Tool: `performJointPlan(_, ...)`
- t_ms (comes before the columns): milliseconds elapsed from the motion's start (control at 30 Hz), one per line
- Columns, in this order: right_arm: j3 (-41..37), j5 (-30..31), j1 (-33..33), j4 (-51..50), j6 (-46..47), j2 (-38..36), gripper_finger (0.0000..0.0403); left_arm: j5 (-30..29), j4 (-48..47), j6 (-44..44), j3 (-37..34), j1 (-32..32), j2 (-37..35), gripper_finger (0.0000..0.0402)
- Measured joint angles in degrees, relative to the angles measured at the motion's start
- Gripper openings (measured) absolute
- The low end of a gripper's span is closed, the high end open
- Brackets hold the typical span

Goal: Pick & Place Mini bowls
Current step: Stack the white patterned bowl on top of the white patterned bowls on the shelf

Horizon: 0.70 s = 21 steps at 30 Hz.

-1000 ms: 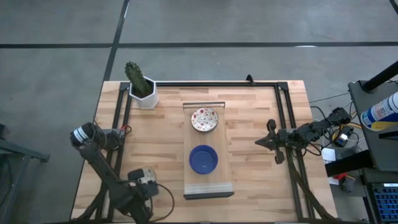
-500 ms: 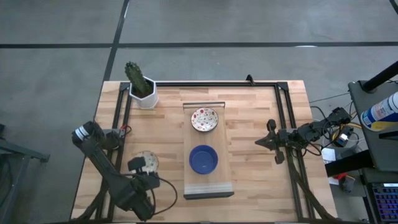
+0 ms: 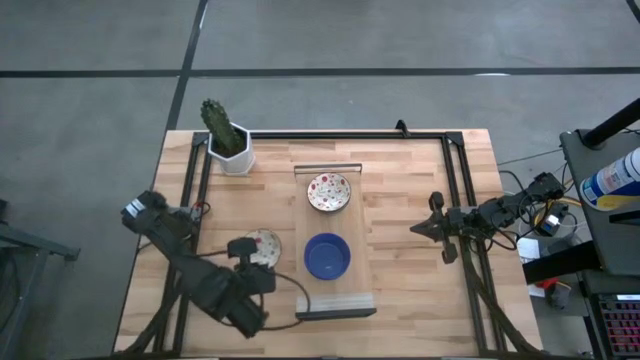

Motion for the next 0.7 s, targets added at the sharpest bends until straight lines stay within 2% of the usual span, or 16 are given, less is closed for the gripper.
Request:
performJointPlan(333,0.0,0.0,0.0,0.0,0.0,0.0,0.0009,-2.5,0.0,9.4,2.6,6.1,0.0,0.0)
performJointPlan(700,0.0,0.0,0.0,0.0,0.0,0.0,0.0008,-7.6,0.0,20.3,8.8,12.5,-0.2,0.0)
